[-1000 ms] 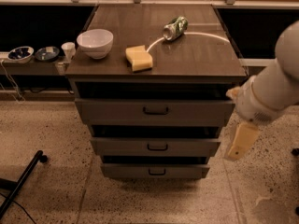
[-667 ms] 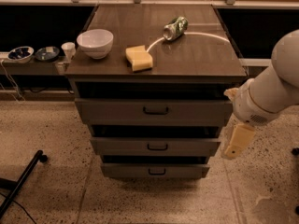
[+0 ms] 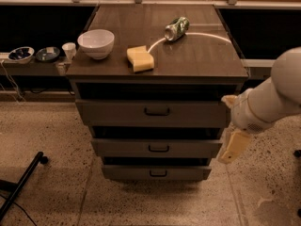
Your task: Open middle drawer
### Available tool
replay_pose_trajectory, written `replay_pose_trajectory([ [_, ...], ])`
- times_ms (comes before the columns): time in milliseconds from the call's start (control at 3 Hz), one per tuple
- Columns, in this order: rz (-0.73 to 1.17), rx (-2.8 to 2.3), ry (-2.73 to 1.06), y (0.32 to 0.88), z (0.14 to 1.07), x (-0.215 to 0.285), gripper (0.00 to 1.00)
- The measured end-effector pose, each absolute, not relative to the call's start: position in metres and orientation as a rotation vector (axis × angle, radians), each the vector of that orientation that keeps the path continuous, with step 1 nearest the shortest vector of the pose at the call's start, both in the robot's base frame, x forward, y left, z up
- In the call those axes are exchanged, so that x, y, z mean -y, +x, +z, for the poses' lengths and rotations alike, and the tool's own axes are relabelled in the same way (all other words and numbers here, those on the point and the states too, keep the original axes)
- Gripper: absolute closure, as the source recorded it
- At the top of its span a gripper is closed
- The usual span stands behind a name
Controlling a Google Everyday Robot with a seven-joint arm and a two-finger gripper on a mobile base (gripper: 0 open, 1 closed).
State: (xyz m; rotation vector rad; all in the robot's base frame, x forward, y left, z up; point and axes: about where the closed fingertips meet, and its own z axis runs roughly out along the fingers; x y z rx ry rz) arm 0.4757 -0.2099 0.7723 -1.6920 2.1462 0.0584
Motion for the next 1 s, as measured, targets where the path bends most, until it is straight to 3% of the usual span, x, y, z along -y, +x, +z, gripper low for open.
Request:
replay_pose_trajectory([
  [333, 0.23, -1.984, -1.621, 0.48, 0.679, 0.196, 0.0],
  [667, 0.368, -1.847, -1.455, 0.491, 0.662, 0.199, 0.0],
  [1000, 0.367, -1.805, -1.484, 0.488, 0.642, 0.206, 0.0],
])
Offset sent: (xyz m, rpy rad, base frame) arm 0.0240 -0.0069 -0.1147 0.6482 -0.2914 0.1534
